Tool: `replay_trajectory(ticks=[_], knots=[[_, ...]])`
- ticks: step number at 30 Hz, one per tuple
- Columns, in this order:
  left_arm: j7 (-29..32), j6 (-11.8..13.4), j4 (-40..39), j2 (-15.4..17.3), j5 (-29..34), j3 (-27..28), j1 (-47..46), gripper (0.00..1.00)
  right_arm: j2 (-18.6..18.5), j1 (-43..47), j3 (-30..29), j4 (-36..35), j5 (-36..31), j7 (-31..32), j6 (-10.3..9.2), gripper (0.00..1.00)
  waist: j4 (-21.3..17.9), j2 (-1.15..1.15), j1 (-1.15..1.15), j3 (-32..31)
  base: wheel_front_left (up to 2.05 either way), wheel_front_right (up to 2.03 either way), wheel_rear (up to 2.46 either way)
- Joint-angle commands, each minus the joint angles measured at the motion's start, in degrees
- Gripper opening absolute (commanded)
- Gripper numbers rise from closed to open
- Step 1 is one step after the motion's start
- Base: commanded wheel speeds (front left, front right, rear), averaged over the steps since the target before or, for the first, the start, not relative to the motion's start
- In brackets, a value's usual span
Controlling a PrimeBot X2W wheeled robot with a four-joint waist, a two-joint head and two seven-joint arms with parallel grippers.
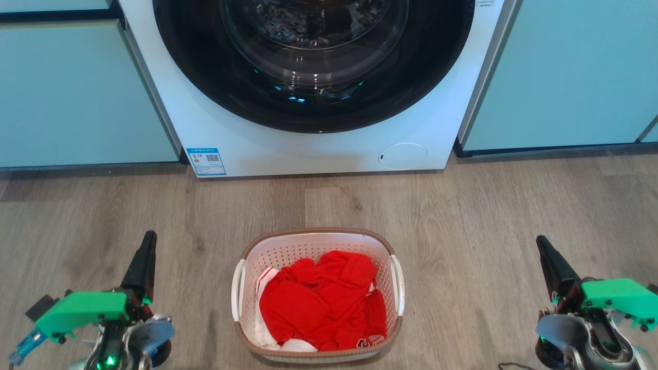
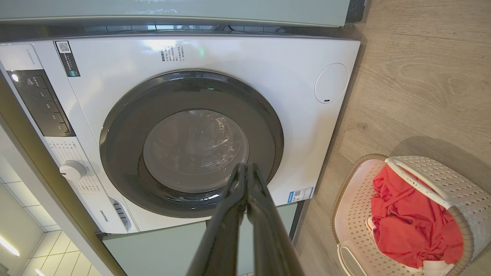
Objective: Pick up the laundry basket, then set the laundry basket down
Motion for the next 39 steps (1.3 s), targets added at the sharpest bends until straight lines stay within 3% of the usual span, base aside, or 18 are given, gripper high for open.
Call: replay_trajectory(ticks=[1, 4, 5, 9, 25, 39], knots=[[0.19, -0.39, -1.90, 0.26, -0.23, 2.10, -3.31, 0.00, -0.45, -2.76, 0.94, -1.93, -0.63, 0.46, 0.41, 0.00, 0.00, 0.00, 0.00, 0.00, 0.00, 0.00, 0.00], [0.19, -0.39, -1.90, 0.26, -0.23, 2.10, -3.31, 0.00, -0.45, -2.76, 0.94, -1.93, -0.63, 0.47, 0.41, 0.00, 0.00, 0.00, 0.00, 0.00, 0.00, 0.00, 0.00], [-0.03, 0.05, 0.19, -0.01, 0.02, -0.04, 0.04, 1.00, 0.03, 0.02, 0.02, 0.16, 0.00, -0.04, 0.00, 1.00, 0.00, 0.00, 0.00, 0.00, 0.00, 0.00, 0.00], [-0.16, 0.06, 2.86, -0.16, 0.09, -0.26, 1.81, 1.00, 0.37, 1.46, 0.25, 2.81, -0.08, -0.24, 0.00, 1.00, -0.01, 0.00, 0.00, 0.05, 0.00, 0.00, 0.00], [-2.88, 0.00, 1.42, -0.11, 2.49, 0.27, 1.24, 1.00, 0.26, 1.06, 0.22, 0.76, -3.41, -2.92, 0.06, 1.00, -0.12, 0.00, 0.00, -0.12, 0.00, 0.00, 0.00], [-5.10, -0.04, -0.57, -0.06, 5.47, 0.46, 0.68, 1.00, 0.18, -0.15, -0.45, -1.92, -12.35, -5.10, 0.10, 1.00, -0.10, 0.00, 0.00, -0.36, 0.00, 0.00, 0.00]])
